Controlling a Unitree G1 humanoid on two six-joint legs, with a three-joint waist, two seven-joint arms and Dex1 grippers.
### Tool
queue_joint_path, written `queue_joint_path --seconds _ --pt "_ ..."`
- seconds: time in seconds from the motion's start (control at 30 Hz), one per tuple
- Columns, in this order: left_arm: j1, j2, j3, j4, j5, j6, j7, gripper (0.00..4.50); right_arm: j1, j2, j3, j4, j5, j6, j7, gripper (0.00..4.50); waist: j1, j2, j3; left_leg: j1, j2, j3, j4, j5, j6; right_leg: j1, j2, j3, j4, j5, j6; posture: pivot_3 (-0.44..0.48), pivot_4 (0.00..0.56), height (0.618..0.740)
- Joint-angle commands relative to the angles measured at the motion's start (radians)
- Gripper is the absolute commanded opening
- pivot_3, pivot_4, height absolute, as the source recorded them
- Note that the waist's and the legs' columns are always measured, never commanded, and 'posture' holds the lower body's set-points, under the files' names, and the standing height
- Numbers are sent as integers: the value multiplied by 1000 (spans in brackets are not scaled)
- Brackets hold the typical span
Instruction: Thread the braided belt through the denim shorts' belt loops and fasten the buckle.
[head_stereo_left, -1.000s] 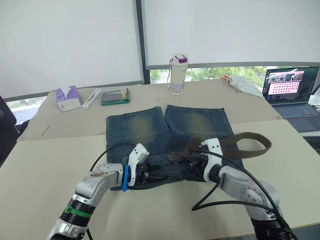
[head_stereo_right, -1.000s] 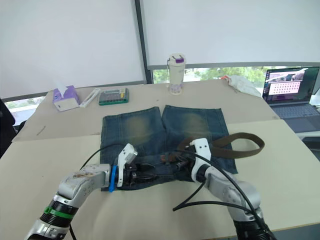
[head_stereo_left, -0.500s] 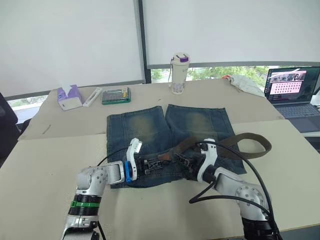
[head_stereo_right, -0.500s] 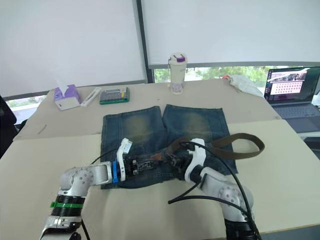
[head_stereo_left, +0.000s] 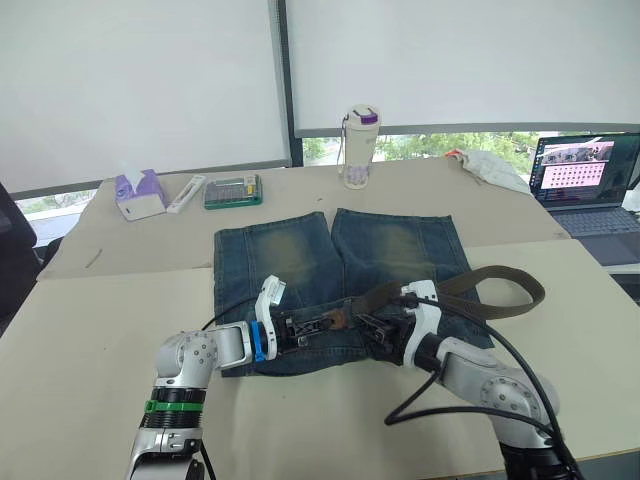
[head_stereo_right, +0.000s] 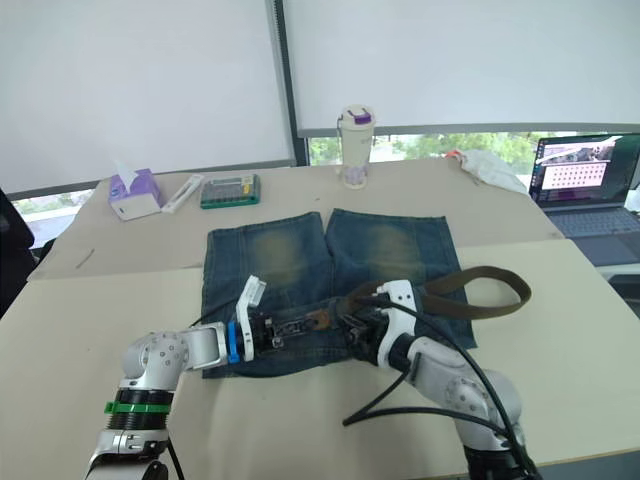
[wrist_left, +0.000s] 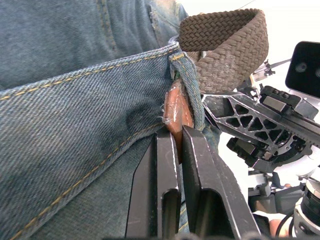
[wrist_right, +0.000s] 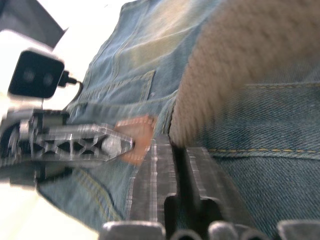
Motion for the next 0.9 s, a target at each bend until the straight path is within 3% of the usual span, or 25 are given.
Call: queue_joint_path --seconds 0.03,0.1,0.2,0.37,0.5,0.7,0.9 --pt "-15 4 14 -8 -19 3 0 0 -7 -59 66 -94 -58 31 -8 2080 0 0 0 0 0 0 0 0 0 0 0 0 0 0 0 0 150 740" --pt "-12 3 11 -11 -18 4 0 0 -10 -71 102 -105 -73 57 -13 2737 0 -1 0 0 1 0 0 1 -1 0 0 0 0 0 0 0 150 740" --pt "-9 2 1 -16 -15 2 -3 0 -30 -90 174 -65 -167 70 -47 2737 0 -1 0 0 1 1 0 1 -1 0 0 0 0 0 0 0 150 740" --pt "-21 4 -23 -30 -9 -5 -12 0 -47 -99 180 -13 -258 47 -63 1188 4 -3 -3 1 1 3 0 1 -2 0 0 0 0 0 0 0 150 740" --pt "-42 -20 -54 -22 1 -25 -13 0 -22 -174 164 -27 -312 60 -56 16 20 -4 -4 1 0 3 1 1 -1 1 -1 0 0 0 0 0 150 740" --pt "-58 -52 -97 -30 16 -27 -3 0 43 -281 102 -28 -412 58 -102 16 44 -6 -4 1 -7 2 2 0 0 3 -7 -1 -1 1 2 0 150 740" --pt "17 89 9 -56 -41 43 -35 0 138 -266 19 -98 -415 78 -114 16 48 -6 -5 1 -7 2 2 0 0 3 -7 -1 -1 0 3 0 150 740"
